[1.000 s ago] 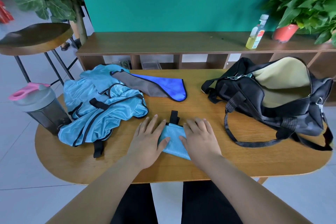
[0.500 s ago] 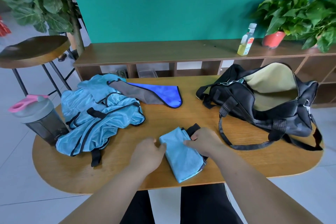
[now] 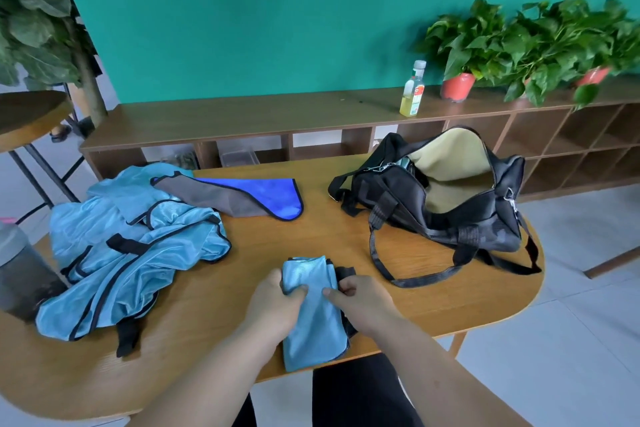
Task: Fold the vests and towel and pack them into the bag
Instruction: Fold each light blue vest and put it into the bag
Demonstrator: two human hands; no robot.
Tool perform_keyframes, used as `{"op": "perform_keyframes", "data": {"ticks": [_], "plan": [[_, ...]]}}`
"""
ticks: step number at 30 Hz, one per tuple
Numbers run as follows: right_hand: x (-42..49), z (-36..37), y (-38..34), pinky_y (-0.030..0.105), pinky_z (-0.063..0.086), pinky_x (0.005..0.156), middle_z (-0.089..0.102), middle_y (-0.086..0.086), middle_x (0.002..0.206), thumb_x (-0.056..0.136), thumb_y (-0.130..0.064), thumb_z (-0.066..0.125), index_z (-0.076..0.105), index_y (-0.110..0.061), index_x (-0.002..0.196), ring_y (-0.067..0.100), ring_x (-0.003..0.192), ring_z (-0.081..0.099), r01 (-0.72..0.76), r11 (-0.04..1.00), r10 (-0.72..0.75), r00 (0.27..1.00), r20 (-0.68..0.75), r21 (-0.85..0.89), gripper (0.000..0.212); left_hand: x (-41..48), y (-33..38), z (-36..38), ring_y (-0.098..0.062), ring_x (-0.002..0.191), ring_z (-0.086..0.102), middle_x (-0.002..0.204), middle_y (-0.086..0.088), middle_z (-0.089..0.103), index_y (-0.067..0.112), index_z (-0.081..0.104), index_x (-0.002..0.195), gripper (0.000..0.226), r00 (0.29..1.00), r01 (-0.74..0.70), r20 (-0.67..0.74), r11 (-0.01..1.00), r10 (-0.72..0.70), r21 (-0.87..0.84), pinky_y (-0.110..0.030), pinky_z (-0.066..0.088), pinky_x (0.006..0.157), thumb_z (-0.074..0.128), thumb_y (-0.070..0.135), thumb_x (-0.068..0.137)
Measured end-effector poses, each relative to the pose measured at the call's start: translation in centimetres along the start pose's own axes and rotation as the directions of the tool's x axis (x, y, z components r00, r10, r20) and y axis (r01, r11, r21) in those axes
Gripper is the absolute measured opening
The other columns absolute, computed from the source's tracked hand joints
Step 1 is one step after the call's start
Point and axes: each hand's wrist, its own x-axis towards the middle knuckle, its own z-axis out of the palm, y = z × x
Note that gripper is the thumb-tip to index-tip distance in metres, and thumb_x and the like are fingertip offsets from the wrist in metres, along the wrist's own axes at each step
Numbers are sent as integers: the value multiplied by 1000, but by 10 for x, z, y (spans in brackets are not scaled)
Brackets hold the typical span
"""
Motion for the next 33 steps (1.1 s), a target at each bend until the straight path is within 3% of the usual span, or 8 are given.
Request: {"op": "perform_keyframes", "data": {"ticks": [8,13,17,20,25,27,30,33], "plan": [[-17,-56,-12,30,61,82,67,-8,121,91,-62,72,51,-26,137,9,103,71,-4,946,2,1000,6,324,61,-5,53,8,-15,89,77,103,2,77,25,63,112,19,985,-86,126,969,117,-232,-43,64,83,72,35,99],[-24,-103,-22,49,59,100,75,2,126,98,-42,72,51,-27,146,23,113,74,31,697,-134,987,88,717,54,1,105,21,-19,99,78,109,4,79,29,63,123,28,944,-68,274,921,184,-384,-50,62,92,74,36,98],[-21,-138,-30,51,64,87,77,-6,117,103,-35,66,56,-46,137,20,103,77,209,775,-147,977,-152,596,37,14,142,45,-16,98,77,112,5,77,32,61,123,32,936,-145,267,941,231,-306,-49,63,91,75,41,96],[-9,-166,-29,40,65,82,77,-8,116,104,-32,65,60,-43,136,17,99,77,268,775,-126,953,-275,572,34,23,166,66,-14,101,75,115,6,74,32,57,130,37,930,-183,262,944,256,-274,-47,62,93,72,42,98],[24,-222,-17,53,63,90,76,0,116,103,-30,66,65,-35,133,25,103,75,230,789,-11,933,-361,570,30,35,198,99,-17,100,73,115,0,68,29,46,142,42,900,-251,296,936,319,-247,-38,66,83,65,28,104],[44,-242,-12,58,62,90,78,6,111,101,-26,66,71,-30,123,32,102,76,177,784,56,935,-351,595,23,48,207,113,-15,100,71,115,3,67,27,45,146,41,867,-423,255,903,428,-75,-29,63,81,58,24,107],[73,-259,-10,62,59,93,78,17,107,98,-17,65,73,-17,116,42,99,75,81,773,163,933,-321,629,20,79,216,130,-19,129,51,136,2,54,26,47,148,39,732,-675,242,631,637,382,-33,48,102,46,25,110],[99,-265,-14,57,59,94,75,25,110,98,-9,63,71,-5,115,47,101,73,4,772,240,924,-298,635,19,112,229,145,-32,150,20,160,-8,33,31,52,148,39,689,-648,265,412,674,640,-46,31,119,38,31,111]]}}
